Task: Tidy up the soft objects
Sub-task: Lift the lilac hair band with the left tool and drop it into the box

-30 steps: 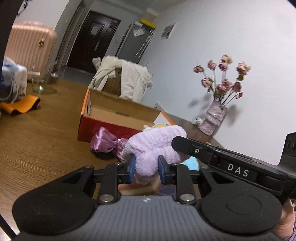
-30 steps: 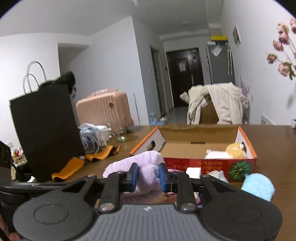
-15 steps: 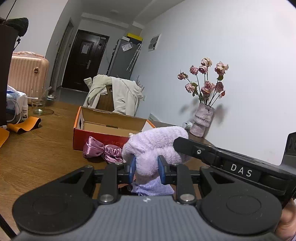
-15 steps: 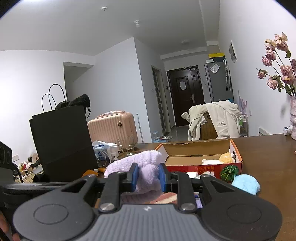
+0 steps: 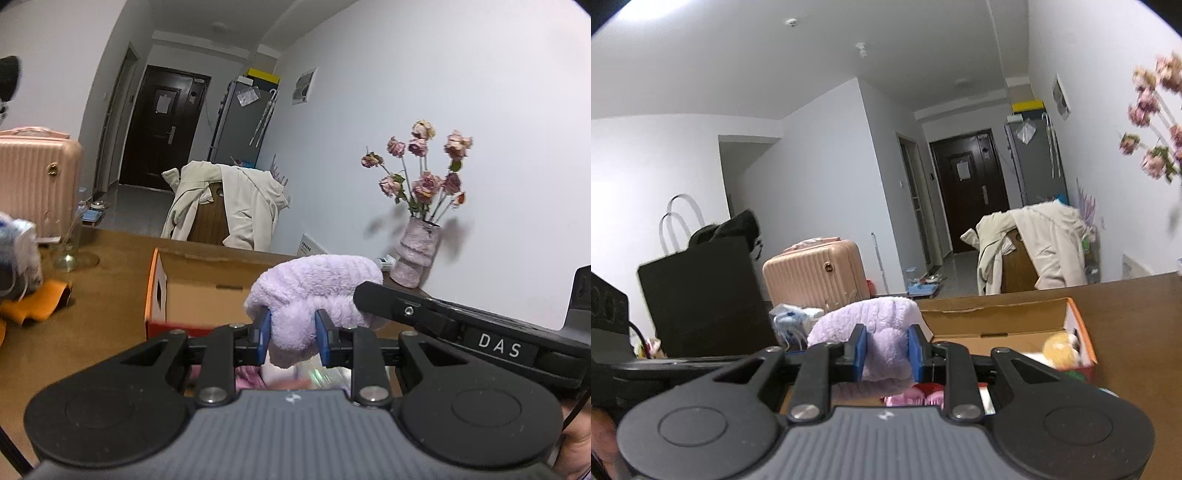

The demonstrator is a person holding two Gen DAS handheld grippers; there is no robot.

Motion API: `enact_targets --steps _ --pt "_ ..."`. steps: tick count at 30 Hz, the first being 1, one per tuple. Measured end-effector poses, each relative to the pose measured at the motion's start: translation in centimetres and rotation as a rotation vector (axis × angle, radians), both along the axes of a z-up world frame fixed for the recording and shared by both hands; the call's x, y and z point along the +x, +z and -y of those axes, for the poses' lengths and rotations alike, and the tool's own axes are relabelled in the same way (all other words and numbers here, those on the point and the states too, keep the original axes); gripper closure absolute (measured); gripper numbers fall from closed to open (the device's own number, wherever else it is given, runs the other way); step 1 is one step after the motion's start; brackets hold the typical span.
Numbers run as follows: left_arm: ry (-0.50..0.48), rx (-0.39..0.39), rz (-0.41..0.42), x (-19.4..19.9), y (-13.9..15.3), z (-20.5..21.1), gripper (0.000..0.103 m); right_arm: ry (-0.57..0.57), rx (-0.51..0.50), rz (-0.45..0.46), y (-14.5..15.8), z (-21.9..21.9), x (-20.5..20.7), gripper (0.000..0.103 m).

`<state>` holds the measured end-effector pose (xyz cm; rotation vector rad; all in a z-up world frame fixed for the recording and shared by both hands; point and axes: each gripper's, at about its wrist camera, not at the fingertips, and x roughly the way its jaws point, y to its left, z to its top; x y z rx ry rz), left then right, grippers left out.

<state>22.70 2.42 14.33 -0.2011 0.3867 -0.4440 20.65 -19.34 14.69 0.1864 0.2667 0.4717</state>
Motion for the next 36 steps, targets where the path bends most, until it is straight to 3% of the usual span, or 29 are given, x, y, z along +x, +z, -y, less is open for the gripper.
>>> enact_targets --steps 6,10,15,18,22,23,25,27,30,36 --pt "0.009 0.081 -0.065 11.6 0.1 0.1 0.078 -0.003 0.008 -0.115 0.1 -1.0 11.9 0.080" --pt "0.013 0.107 -0.145 20.1 -0.9 -0.6 0.078 -0.005 0.057 -0.246 -1.1 -1.4 21.4 0.080" --pt "0.035 0.153 -0.251 29.4 -4.0 -1.2 0.077 -0.015 0.127 -0.449 -4.7 -2.1 32.6 0.080" --pt "0.070 0.204 -0.293 33.0 -6.4 -1.2 0.074 -0.035 0.128 -0.532 -7.6 -3.0 36.7 0.080" --pt "0.113 0.250 -0.316 35.0 -8.6 -1.7 0.060 -0.062 0.124 -0.659 -11.7 -4.0 40.2 0.075" --pt "0.119 0.248 -0.311 35.1 -8.7 -1.9 0.060 -0.060 0.114 -0.687 -12.5 -4.3 40.7 0.071" --pt "0.100 0.242 -0.301 34.9 -8.6 -2.2 0.060 -0.072 0.123 -0.719 -13.5 -4.3 41.1 0.052" --pt "0.101 0.241 -0.295 34.5 -8.1 -2.4 0.060 -0.077 0.143 -0.725 -13.5 -3.9 41.0 0.048" --pt "0.121 0.266 -0.261 33.2 -6.4 -2.3 0.056 -0.084 0.172 -0.711 -12.1 -3.2 40.3 0.048" --pt "0.128 0.270 -0.182 28.5 -1.3 -2.1 0.049 -0.071 0.147 -0.577 -5.0 -1.8 35.0 0.042"
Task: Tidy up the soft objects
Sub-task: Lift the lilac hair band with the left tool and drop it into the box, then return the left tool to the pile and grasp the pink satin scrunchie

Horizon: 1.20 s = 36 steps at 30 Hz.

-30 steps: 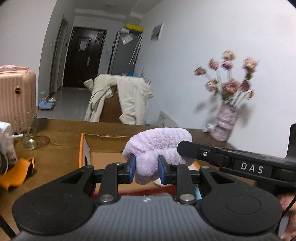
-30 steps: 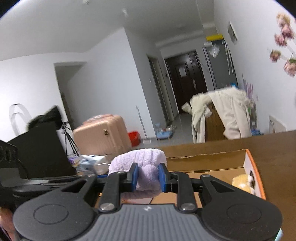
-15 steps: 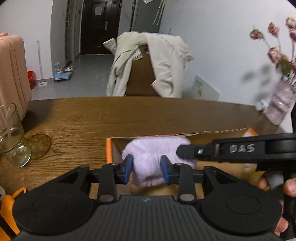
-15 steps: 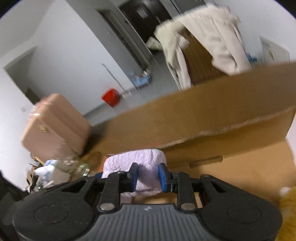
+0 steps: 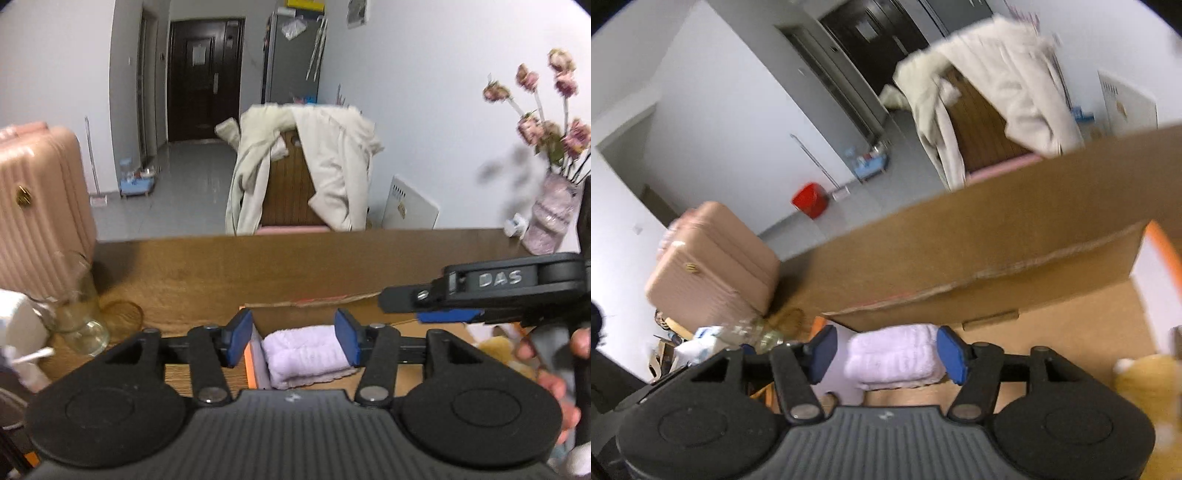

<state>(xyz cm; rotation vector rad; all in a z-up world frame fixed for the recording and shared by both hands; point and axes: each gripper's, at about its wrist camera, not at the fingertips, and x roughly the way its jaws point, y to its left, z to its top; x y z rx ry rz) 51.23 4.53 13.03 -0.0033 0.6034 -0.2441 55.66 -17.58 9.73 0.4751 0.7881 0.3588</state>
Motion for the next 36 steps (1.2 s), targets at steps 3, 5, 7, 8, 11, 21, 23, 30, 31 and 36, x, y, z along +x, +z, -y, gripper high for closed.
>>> enact_targets --steps 3,5,7,8,11,21,23,30,31,36 --pt "-0.009 0.014 0.049 -3.5 2.5 0.0 0.041 0.010 -0.034 0.065 3.4 1.0 -3.5 0.039" --pt "-0.009 0.033 0.082 -6.2 4.0 0.1 0.039 0.015 -0.063 0.109 5.5 1.7 -6.2 0.037" --pt "-0.005 0.048 0.114 -9.0 5.2 0.0 0.034 0.020 -0.080 0.149 7.3 2.7 -9.2 0.034" --pt "-0.004 0.048 0.130 -10.3 5.8 0.0 0.033 0.023 -0.088 0.167 8.1 3.1 -10.6 0.033" --pt "-0.001 0.045 0.176 -14.7 7.1 -0.2 0.028 0.031 -0.119 0.227 10.1 4.5 -15.4 0.029" --pt "-0.051 0.087 0.329 -30.5 5.0 1.0 0.015 0.006 -0.209 0.457 9.0 8.2 -32.0 0.019" --pt "-0.039 0.096 0.378 -33.5 3.9 1.4 0.011 -0.016 -0.242 0.506 8.0 8.5 -35.1 0.017" --pt "-0.045 0.013 0.386 -41.5 -1.4 3.2 0.005 -0.061 -0.274 0.583 2.8 8.6 -43.8 0.013" --pt "-0.042 0.007 0.378 -42.1 -2.0 3.4 0.005 -0.060 -0.273 0.579 1.9 8.6 -44.6 0.013" --pt "0.006 0.004 0.304 -43.5 -4.8 3.5 0.004 -0.084 -0.271 0.521 -2.6 8.8 -48.2 0.012"
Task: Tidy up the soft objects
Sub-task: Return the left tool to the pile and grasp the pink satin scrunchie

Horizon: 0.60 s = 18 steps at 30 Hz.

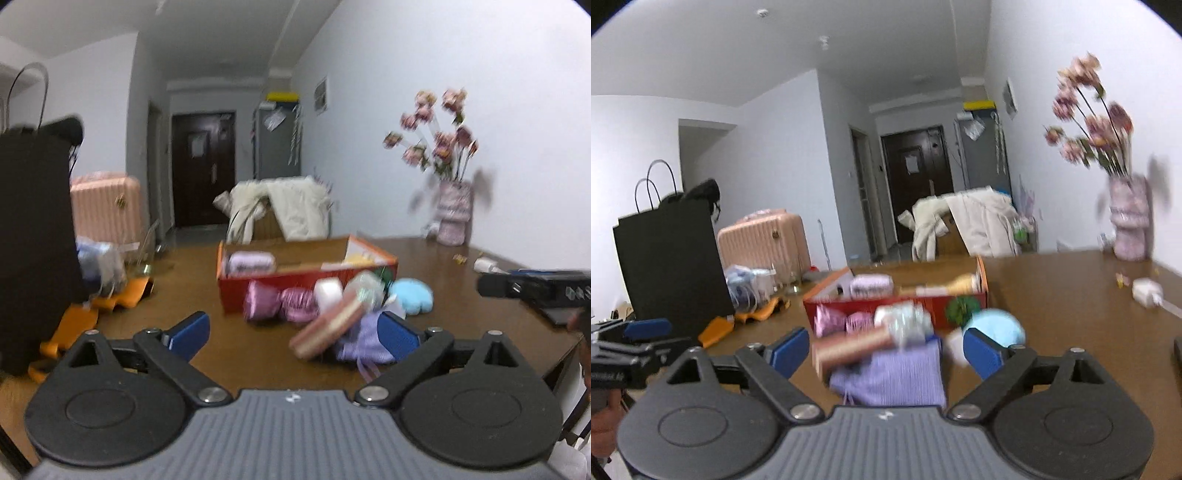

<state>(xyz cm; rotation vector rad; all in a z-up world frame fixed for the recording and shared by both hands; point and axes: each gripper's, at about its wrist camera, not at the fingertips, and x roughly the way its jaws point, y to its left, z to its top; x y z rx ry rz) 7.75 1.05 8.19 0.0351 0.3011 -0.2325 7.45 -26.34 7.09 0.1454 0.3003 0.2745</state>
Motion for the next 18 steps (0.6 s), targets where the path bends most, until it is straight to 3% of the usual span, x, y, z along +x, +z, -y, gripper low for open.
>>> enact_targets --steps 5,14,17,18 --pt "0.018 0.015 -0.046 0.3 -1.5 -0.1 0.004 -0.012 0.002 -0.059 -2.4 0.0 -0.4 0.013" --pt "0.029 0.012 -0.088 2.9 -2.1 0.4 0.004 -0.018 0.016 -0.062 -2.5 0.1 1.3 0.013" --pt "0.039 0.011 -0.106 4.9 -2.3 0.4 0.004 -0.006 0.034 -0.081 -2.6 0.1 2.8 0.016" --pt "0.042 0.012 -0.107 5.5 -2.3 0.4 0.004 0.000 0.046 -0.086 -2.6 0.0 3.5 0.021"
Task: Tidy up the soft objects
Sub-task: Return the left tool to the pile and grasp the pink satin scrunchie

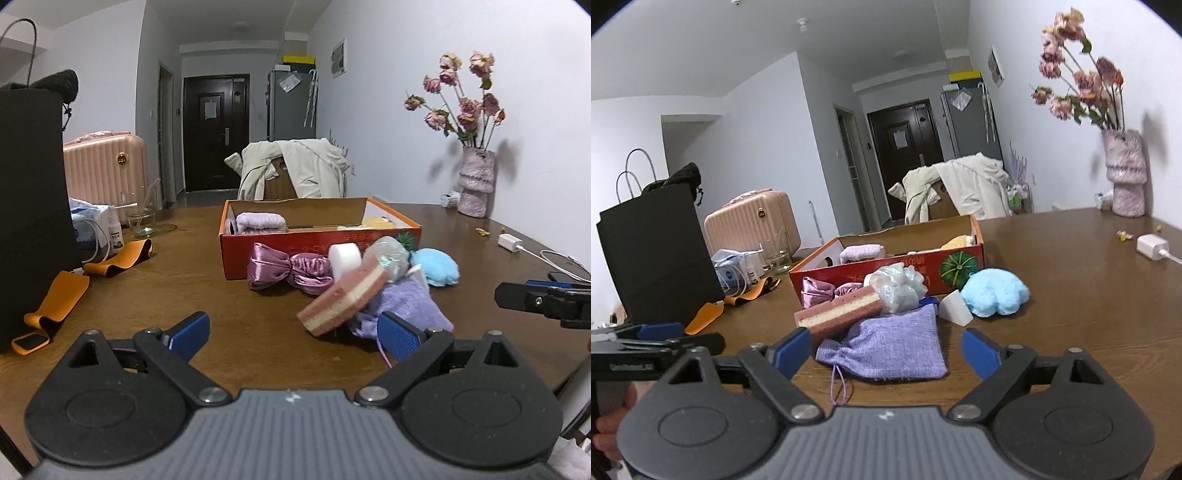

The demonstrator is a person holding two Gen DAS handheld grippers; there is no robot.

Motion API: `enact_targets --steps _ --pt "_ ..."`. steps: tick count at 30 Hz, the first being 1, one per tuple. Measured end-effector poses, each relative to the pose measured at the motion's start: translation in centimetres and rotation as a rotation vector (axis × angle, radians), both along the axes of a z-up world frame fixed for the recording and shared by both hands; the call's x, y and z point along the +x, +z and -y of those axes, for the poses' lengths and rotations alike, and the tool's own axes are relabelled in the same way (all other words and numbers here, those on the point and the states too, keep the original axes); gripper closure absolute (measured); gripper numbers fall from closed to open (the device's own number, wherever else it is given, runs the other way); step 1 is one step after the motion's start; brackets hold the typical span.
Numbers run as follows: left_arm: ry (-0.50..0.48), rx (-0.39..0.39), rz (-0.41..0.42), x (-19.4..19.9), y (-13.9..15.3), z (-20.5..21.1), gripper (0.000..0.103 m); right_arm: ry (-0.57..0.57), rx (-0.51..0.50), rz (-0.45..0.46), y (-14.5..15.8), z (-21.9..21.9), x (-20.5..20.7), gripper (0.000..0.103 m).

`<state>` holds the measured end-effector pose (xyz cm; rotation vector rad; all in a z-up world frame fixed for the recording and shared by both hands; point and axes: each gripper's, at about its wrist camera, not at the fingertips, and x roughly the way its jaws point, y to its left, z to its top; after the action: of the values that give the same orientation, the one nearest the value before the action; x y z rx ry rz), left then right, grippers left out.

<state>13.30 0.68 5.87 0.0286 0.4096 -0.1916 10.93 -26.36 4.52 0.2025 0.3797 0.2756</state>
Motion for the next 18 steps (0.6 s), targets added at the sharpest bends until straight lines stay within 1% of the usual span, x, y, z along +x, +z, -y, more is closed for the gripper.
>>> enact_targets --steps 3,4,5,6,7,8,10,12,14,16,18 --pt "0.002 -0.004 0.000 3.0 0.3 -0.3 0.004 0.038 0.031 0.002 0.6 -0.7 2.1 0.024" --pt "0.002 -0.010 0.002 4.2 0.4 -0.5 0.004 0.057 0.039 0.003 0.9 -1.1 3.2 0.029" --pt "0.007 -0.017 0.000 5.5 0.4 -0.7 0.005 0.071 0.047 0.002 1.2 -1.4 4.3 0.031" --pt "0.012 -0.024 -0.006 7.0 0.4 -0.9 0.009 0.084 0.051 0.000 1.5 -1.8 5.5 0.033" --pt "0.016 -0.028 -0.022 8.6 0.4 -1.1 0.016 0.093 0.054 -0.005 1.8 -2.4 6.9 0.034" --pt "0.023 -0.034 -0.043 10.3 0.4 -1.2 0.020 0.099 0.052 -0.009 1.9 -2.9 8.3 0.036" --pt "0.023 -0.065 -0.066 13.5 0.3 -1.6 0.032 0.111 0.035 -0.030 1.8 -4.0 11.0 0.043" --pt "0.028 -0.097 -0.107 16.7 0.1 -1.9 0.039 0.115 0.020 -0.061 1.6 -5.1 13.7 0.046" --pt "0.033 -0.120 -0.134 19.6 -0.5 -2.1 0.051 0.125 0.003 -0.076 1.4 -6.2 15.9 0.048" --pt "0.038 -0.108 -0.181 21.4 -1.6 -2.1 0.078 0.137 -0.021 -0.085 1.3 -7.3 17.7 0.050" --pt "0.007 -0.097 -0.227 21.5 -2.6 -2.3 0.088 0.146 -0.052 -0.090 1.3 -8.2 19.1 0.050"
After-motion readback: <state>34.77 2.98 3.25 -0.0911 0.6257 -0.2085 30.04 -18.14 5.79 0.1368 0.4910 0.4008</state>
